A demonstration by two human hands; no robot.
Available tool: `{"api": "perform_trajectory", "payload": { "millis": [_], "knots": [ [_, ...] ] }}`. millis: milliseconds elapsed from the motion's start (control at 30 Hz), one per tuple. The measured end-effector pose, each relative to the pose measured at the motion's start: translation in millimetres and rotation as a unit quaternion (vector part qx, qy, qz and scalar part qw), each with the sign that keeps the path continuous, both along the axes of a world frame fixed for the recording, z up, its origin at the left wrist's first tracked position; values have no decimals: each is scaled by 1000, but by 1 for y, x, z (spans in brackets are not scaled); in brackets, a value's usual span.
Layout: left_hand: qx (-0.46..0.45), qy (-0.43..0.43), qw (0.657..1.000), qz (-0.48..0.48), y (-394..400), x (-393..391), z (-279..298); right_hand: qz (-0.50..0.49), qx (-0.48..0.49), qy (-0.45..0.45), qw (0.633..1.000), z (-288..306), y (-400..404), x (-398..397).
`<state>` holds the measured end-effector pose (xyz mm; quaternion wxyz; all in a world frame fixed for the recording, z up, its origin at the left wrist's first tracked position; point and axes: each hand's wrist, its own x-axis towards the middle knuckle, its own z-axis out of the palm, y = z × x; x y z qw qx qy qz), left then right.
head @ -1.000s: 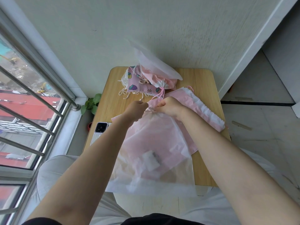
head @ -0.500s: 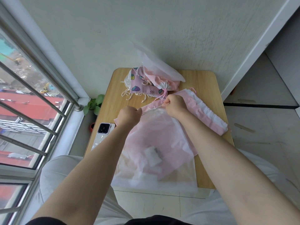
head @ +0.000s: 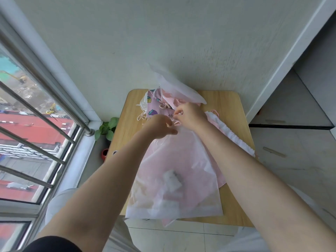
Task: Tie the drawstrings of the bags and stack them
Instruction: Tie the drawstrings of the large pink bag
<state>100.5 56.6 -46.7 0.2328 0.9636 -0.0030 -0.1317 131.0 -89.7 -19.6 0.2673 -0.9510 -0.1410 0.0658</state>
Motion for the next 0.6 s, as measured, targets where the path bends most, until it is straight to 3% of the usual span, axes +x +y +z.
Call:
{"api": "perform_trajectory", "payload": {
  "millis": [67,167,233,300,367,433,500,600],
  "knots": [
    [-4,-24,999,32,1,11,5,2,-32,75,997,16,-7,1],
    [-104,-77,987,95,2,26,18,-26,-129,209,969,36,-17,8],
    [-163,-105,970,147,-2,34,24,-92,-55,173,979,43,-19,24],
    [-229,-138,939,217,-3,46,33,-149,22,64,986,48,-15,44],
    [-284,-177,894,298,2,57,43,-131,53,-49,989,56,-4,59],
    [-344,-209,838,369,15,72,51,-81,76,-98,989,61,10,70],
    [-339,-218,818,410,30,82,53,-55,35,-82,995,51,21,81],
    [-197,-213,854,431,51,95,51,-62,-43,25,997,24,29,95]
  ]
}}
